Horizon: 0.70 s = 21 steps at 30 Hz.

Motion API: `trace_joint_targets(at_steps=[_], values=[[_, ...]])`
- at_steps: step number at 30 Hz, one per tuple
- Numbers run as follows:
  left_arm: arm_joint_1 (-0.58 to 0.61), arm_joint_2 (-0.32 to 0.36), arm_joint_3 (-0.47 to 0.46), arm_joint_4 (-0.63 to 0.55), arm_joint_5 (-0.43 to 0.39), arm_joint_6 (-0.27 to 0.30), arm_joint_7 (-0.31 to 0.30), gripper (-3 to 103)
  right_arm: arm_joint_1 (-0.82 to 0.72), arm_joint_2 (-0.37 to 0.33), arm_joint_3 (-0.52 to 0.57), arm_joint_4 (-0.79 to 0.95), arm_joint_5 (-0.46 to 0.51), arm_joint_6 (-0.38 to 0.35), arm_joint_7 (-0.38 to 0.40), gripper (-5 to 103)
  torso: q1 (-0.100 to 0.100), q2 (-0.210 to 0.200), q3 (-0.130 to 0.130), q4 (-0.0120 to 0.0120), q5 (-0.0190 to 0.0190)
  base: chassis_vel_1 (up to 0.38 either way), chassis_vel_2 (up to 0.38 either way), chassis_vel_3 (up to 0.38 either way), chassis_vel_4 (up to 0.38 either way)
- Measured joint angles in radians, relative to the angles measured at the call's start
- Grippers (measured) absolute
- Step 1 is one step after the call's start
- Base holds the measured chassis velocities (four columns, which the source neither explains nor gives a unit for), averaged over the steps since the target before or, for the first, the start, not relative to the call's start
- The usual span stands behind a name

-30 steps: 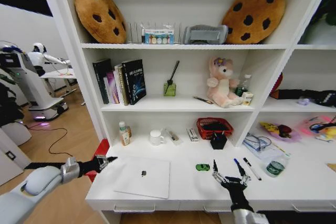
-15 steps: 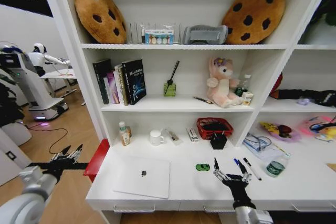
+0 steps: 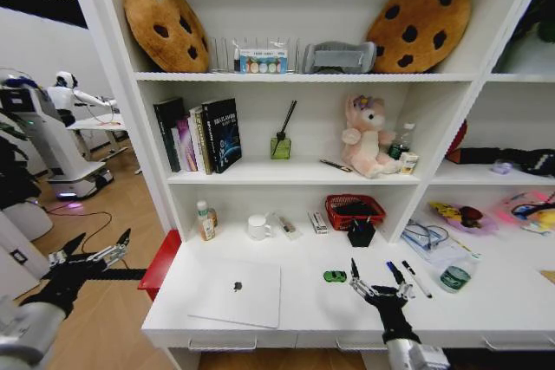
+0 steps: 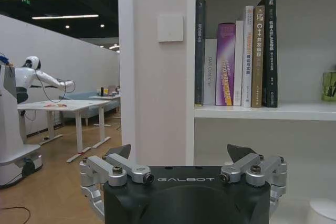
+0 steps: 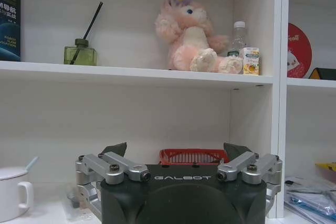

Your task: Organize the objects on the table.

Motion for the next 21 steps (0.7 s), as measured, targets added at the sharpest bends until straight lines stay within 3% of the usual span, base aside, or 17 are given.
trace_joint_targets(at_steps=[21], values=[[-0.006, -0.017, 0.034, -0.003, 0.02, 0.009, 0.017, 100, 0.005, 0.012, -0.003, -0.011, -0.001, 0.003, -0.004, 100, 0.0, 0.0, 0.0, 0.0002, 0.0, 0.0, 0.0, 0.0, 0.0]])
